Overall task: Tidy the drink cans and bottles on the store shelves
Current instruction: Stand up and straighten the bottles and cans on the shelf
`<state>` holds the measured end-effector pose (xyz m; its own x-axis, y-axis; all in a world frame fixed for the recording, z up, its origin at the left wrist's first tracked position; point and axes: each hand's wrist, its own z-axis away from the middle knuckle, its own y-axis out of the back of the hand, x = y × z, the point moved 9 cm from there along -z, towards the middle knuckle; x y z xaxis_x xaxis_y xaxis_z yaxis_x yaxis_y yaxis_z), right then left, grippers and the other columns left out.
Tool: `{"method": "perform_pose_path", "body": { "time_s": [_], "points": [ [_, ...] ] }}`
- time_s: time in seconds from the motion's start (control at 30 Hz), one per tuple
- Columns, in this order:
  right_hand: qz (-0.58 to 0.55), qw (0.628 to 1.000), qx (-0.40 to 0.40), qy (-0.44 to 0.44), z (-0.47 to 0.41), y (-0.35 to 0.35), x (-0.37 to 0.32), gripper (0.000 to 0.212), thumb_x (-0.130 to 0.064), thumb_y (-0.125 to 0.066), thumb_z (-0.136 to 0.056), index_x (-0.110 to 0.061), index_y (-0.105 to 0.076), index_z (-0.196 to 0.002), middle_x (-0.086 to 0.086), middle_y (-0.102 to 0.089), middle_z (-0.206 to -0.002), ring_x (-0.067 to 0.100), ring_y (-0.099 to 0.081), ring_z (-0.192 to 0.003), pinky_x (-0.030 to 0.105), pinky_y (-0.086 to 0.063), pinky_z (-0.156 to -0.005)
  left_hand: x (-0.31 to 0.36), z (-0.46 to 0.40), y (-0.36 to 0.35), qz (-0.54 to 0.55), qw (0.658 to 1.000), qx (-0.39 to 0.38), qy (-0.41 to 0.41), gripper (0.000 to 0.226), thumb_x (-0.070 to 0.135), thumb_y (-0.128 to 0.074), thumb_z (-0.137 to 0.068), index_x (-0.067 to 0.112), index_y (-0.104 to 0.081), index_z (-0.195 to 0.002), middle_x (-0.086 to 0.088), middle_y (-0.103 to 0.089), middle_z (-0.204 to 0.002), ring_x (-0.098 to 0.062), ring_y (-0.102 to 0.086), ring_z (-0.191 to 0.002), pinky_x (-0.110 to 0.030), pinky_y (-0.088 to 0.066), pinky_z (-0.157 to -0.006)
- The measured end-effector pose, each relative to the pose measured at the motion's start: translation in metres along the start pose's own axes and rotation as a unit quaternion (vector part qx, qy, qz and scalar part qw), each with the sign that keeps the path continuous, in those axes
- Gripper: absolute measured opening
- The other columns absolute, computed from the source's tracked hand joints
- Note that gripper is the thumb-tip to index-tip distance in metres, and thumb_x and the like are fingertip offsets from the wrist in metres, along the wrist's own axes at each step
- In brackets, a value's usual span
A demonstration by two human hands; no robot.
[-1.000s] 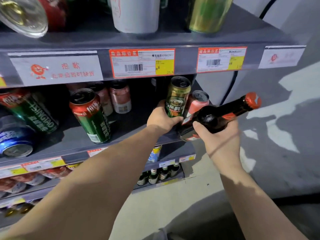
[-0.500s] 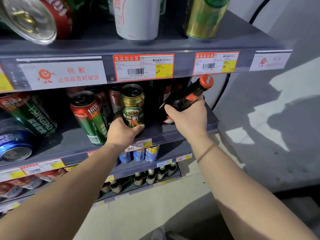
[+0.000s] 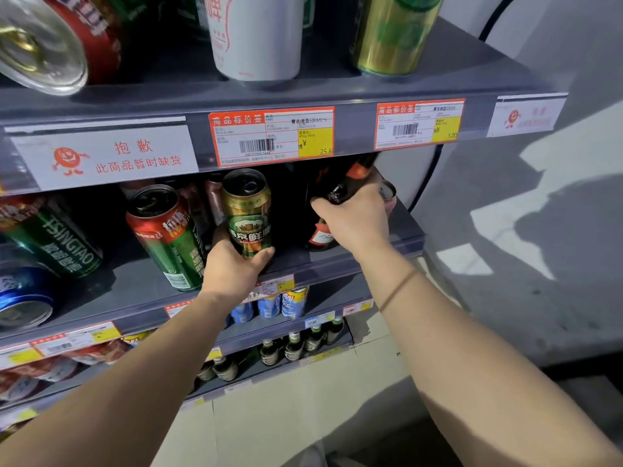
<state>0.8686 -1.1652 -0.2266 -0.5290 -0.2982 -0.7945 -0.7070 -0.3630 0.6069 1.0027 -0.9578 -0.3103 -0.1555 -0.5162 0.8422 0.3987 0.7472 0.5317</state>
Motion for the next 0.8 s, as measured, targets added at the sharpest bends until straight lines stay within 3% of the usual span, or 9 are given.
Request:
{"method": "perform_pose_path", "body": {
  "time_s": [0.07,0.2,0.27,0.33,0.4,0.5,0.6,0.7,0.8],
  "points": [
    [0.054,0.998,-0.029,-0.012,-0.009,-0.008,-0.006,0.071,-0.053,-0.072,-0.064,-0.015,-0.052,-0.120,-0.002,-0.068,-0.095,0.021,-0.064,-0.079,0.028,-0.047,-0.064,0.000,0.001,0.000,-0.004,1.000,0.005,0.000,0.034,0.040,-0.078,-0.078,0.025,-0.048,-0.076,0.006,-0.060,-0.072,-0.002,-0.054,-0.060,-0.017,-0.036,-0.044],
    [0.046,0.998,-0.028,0.035,-0.016,-0.018,-0.019,0.076,-0.050,-0.075,-0.070,-0.026,-0.035,-0.131,0.001,-0.063,-0.120,0.029,-0.064,-0.100,0.033,-0.049,-0.076,-0.003,0.000,0.000,0.005,1.000,0.014,0.000,0.036,0.041,-0.079,-0.076,0.020,-0.052,-0.084,0.009,-0.058,-0.070,-0.008,-0.055,-0.059,-0.019,-0.038,-0.046],
    [0.037,0.998,-0.018,0.040,-0.016,-0.018,-0.018,0.078,-0.047,-0.076,-0.071,-0.028,-0.033,-0.134,0.002,-0.063,-0.122,0.030,-0.064,-0.105,0.036,-0.052,-0.080,-0.005,-0.001,-0.001,-0.002,1.000,0.011,0.010,0.043,0.044,-0.080,-0.074,0.011,-0.055,-0.089,0.002,-0.061,-0.068,-0.020,-0.057,-0.056,-0.021,-0.040,-0.045],
    [0.048,0.998,-0.002,0.041,-0.013,-0.019,-0.011,0.085,-0.043,-0.078,-0.072,-0.029,-0.029,-0.140,0.006,-0.065,-0.118,0.031,-0.065,-0.102,0.037,-0.055,-0.079,-0.006,-0.003,-0.002,-0.005,1.000,0.003,0.018,0.052,0.042,-0.082,-0.072,0.009,-0.056,-0.103,-0.004,-0.066,-0.082,-0.025,-0.061,-0.064,-0.026,-0.047,-0.054],
    [0.061,0.997,0.022,0.043,-0.007,-0.018,-0.005,0.090,-0.038,-0.080,-0.071,-0.024,-0.029,-0.144,0.009,-0.066,-0.113,0.032,-0.065,-0.101,0.039,-0.056,-0.079,-0.006,-0.004,-0.003,-0.013,1.000,-0.001,0.013,0.050,0.036,-0.084,-0.071,0.011,-0.056,-0.105,-0.004,-0.067,-0.088,-0.017,-0.061,-0.066,-0.023,-0.048,-0.055],
    [0.031,0.996,0.069,0.052,-0.003,-0.018,-0.001,0.090,-0.031,-0.081,-0.072,-0.019,-0.031,-0.146,0.010,-0.067,-0.114,0.032,-0.066,-0.103,0.034,-0.052,-0.080,-0.003,-0.003,-0.002,-0.003,1.000,0.008,0.000,0.050,0.029,-0.084,-0.072,0.013,-0.053,-0.109,0.005,-0.061,-0.082,-0.005,-0.055,-0.062,-0.009,-0.039,-0.044],
    [0.022,0.995,0.082,0.061,-0.007,-0.018,-0.003,0.088,-0.021,-0.078,-0.077,-0.018,-0.028,-0.150,0.010,-0.061,-0.129,0.031,-0.060,-0.115,0.033,-0.049,-0.088,-0.003,-0.004,-0.003,0.003,1.000,0.010,-0.009,0.062,0.030,-0.084,-0.072,0.010,-0.051,-0.120,0.006,-0.060,-0.088,-0.015,-0.056,-0.077,-0.020,-0.044,-0.065],
    [0.009,0.990,0.099,0.096,-0.002,-0.008,-0.008,0.082,-0.015,-0.077,-0.077,-0.017,-0.036,-0.147,0.010,-0.057,-0.133,0.029,-0.053,-0.123,0.034,-0.043,-0.100,-0.004,-0.005,-0.002,0.005,1.000,0.017,-0.012,0.067,0.030,-0.085,-0.071,0.013,-0.047,-0.124,0.005,-0.060,-0.091,-0.017,-0.056,-0.082,-0.030,-0.049,-0.072],
    [-0.001,0.969,0.194,0.156,0.019,0.020,-0.003,0.064,-0.022,-0.082,-0.068,-0.008,-0.056,-0.125,0.013,-0.058,-0.120,0.031,-0.049,-0.114,0.044,-0.040,-0.101,-0.004,-0.006,-0.002,0.002,1.000,0.022,-0.018,0.069,0.031,-0.085,-0.070,0.015,-0.045,-0.124,0.008,-0.057,-0.088,-0.017,-0.056,-0.080,-0.030,-0.049,-0.069]
  ]
}}
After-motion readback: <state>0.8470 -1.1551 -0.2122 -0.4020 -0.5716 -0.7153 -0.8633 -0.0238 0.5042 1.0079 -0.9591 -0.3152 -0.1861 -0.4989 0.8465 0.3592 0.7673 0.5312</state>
